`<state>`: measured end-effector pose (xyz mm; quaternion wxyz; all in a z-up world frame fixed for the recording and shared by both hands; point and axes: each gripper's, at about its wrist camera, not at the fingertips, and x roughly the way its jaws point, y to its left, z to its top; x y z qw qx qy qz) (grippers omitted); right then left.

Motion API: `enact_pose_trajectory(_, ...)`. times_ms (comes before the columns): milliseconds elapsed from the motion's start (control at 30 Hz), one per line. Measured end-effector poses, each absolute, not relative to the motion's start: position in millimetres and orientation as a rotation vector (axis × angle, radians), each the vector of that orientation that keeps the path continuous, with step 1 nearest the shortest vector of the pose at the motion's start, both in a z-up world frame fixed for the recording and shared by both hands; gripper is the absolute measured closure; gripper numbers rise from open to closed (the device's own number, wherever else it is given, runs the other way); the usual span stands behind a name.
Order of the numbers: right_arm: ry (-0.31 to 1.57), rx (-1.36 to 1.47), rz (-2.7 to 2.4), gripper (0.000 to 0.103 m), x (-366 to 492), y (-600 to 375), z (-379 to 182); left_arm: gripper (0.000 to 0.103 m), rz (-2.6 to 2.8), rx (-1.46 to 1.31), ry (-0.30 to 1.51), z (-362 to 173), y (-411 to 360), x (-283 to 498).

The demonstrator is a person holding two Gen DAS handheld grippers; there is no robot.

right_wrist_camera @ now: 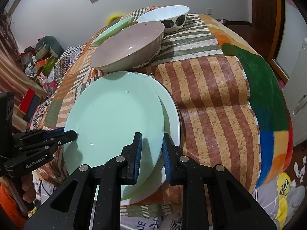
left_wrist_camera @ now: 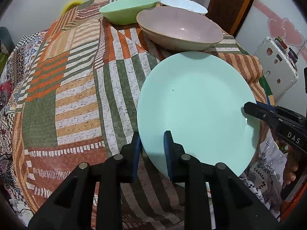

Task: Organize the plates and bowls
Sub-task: 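Lower the mint green plate onto the white plate and open both grippers, then move both grippers to the pink bowl rim and close them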

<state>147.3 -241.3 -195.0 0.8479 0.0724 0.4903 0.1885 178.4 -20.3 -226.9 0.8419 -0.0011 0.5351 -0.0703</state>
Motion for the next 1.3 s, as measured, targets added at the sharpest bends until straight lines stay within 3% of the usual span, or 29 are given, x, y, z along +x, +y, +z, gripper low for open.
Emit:
enact_pose_trajectory(267, 0.987, 0.113, 0.349, 0.078, 145.0, -248.4, -181.7, 0.076, -0.158, -0.003, 1.049, -194.8, -16.4, 168.9)
enact_pose_trajectory(433, 0.938, 0.136, 0.357, 0.076, 146.5, -256.9, -165.1, 0.056, -0.141, 0.002, 0.921, -157.5, -14.2, 163.7)
enact_pose_trajectory(567, 0.894, 0.141, 0.367, 0.068, 152.0, -258.6, -150.2, 0.043, -0.117, -0.017, 0.838, -134.4, -8.5, 172.8)
enact_pose_trajectory(833, 0.794, 0.132, 0.370, 0.053, 176.5, -250.7, -121.7, 0.036, -0.078, -0.068, 0.781, -122.9, 2.6, 216.1)
enact_pose_trajectory(1300, 0.816, 0.140, 0.354, 0.053, 251.3, -234.9, -142.4, 0.036, -0.065, -0.086, 0.858, -171.9, 2.5, 306.7)
